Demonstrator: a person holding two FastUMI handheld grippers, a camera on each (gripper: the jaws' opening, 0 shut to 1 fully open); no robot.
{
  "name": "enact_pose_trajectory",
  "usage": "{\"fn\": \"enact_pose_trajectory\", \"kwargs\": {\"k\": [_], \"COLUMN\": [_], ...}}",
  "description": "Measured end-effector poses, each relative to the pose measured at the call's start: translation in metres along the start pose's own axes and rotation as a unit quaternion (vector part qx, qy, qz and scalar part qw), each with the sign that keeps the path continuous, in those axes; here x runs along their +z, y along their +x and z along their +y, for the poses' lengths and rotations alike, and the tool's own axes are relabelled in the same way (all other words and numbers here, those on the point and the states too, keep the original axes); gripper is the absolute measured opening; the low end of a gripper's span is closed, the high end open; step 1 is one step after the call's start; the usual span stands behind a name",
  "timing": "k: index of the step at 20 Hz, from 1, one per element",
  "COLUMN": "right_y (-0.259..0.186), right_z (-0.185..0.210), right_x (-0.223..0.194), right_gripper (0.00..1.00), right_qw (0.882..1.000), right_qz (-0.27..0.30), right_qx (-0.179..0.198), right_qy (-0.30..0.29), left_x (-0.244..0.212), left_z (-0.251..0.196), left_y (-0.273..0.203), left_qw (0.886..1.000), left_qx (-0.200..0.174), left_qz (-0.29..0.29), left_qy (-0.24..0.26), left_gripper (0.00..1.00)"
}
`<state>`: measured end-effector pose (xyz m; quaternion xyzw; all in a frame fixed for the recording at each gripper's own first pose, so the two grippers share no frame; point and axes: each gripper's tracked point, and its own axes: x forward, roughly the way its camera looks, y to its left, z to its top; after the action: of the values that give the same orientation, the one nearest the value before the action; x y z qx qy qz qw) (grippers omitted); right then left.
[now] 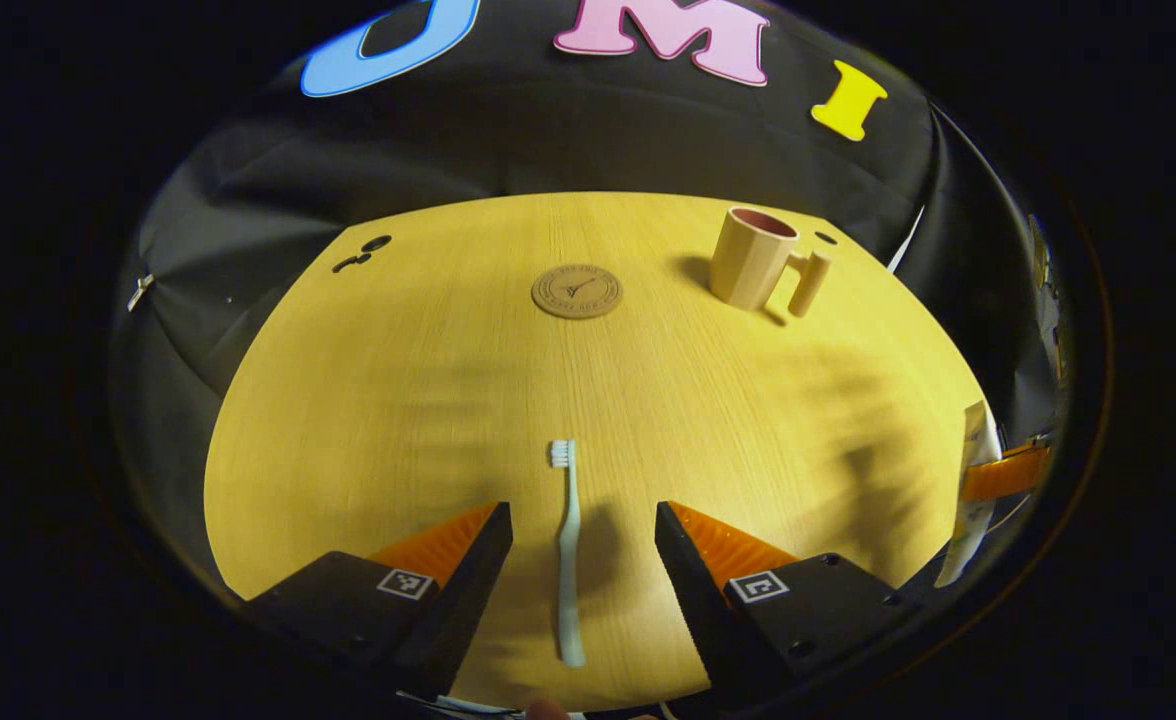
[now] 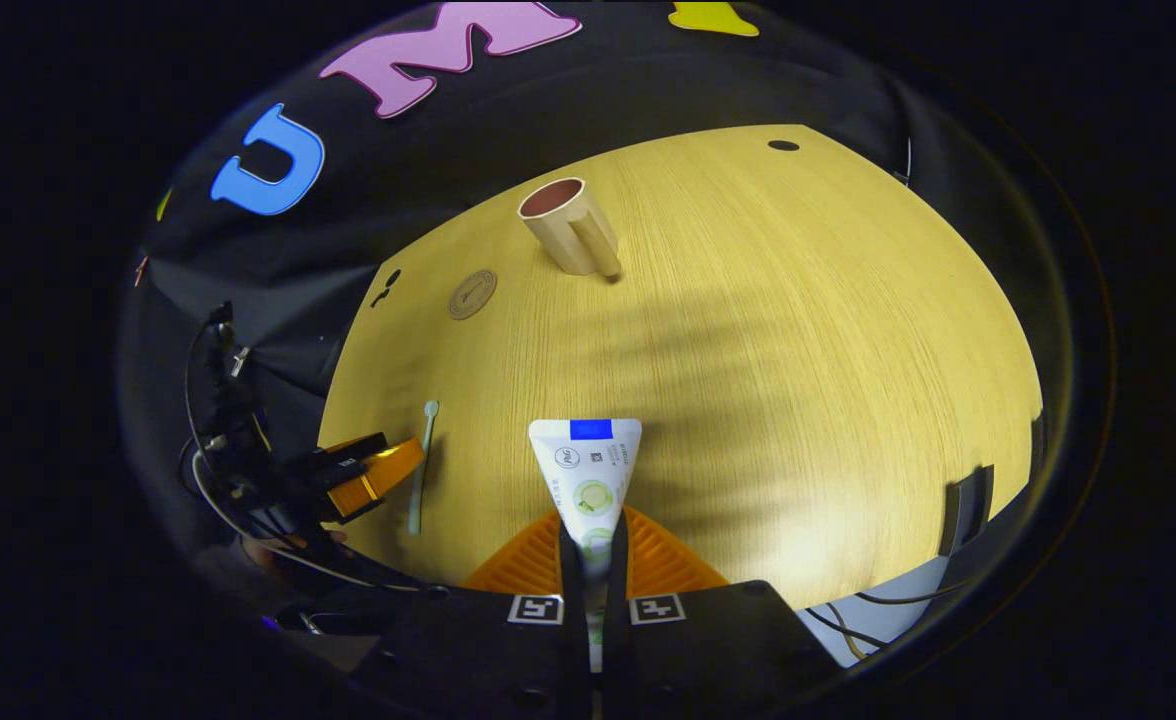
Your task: Put the toothbrush and toothpaste on the desktop into the cup, then pick up the cup and place it on the coaster on the desktop.
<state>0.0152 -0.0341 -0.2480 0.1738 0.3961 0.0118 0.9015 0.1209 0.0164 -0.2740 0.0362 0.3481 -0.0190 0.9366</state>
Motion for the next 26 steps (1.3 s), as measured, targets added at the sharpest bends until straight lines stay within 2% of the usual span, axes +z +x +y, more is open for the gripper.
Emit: {"fn": "enact_pose_trajectory", "kwargs": {"k": [5, 9, 15, 17, 18, 21, 22, 26], "right_y": [-0.003, -0.004, -0.009, -0.011, -0.012, -0.017, -0.019, -0.025], "right_z": [-0.007, -0.011, -0.020, -0.021, -0.022, -0.023, -0.024, -0.024], "right_x": [-0.002, -0.002, -0.002, -0.003, -0.002, -0.001, 0.000, 0.009], "right_gripper": [0.09, 0.09, 0.09, 0.09, 0.09, 0.09, 0.09, 0.09], "right_qw": [1.000, 1.000, 1.000, 0.999, 0.999, 0.999, 0.999, 0.999], "right_qz": [-0.001, -0.002, -0.005, -0.006, -0.008, -0.012, -0.013, -0.022], "right_qx": [0.000, 0.000, -0.006, -0.006, -0.006, -0.007, -0.008, -0.013], "right_qy": [0.007, 0.013, 0.028, 0.032, 0.032, 0.035, 0.036, 0.042], "left_x": [-0.014, -0.026, -0.026, -0.025, -0.025, -0.024, -0.026, -0.021], "left_z": [0.008, 0.012, 0.007, 0.004, 0.003, -0.001, -0.002, -0.003], "left_y": [0.016, 0.021, 0.025, 0.025, 0.024, 0.025, 0.027, 0.027], "left_qw": [0.999, 0.999, 0.998, 0.998, 0.998, 0.998, 0.998, 0.998], "left_qx": [0.013, 0.010, 0.002, 0.003, 0.003, 0.004, 0.005, 0.006], "left_qz": [0.032, 0.052, 0.059, 0.059, 0.058, 0.051, 0.047, 0.042], "left_qy": [-0.005, -0.008, 0.022, 0.023, 0.024, 0.036, 0.043, 0.047], "left_gripper": [0.89, 0.87, 0.80, 0.71, 0.57, 0.39, 0.17, 0.07]}}
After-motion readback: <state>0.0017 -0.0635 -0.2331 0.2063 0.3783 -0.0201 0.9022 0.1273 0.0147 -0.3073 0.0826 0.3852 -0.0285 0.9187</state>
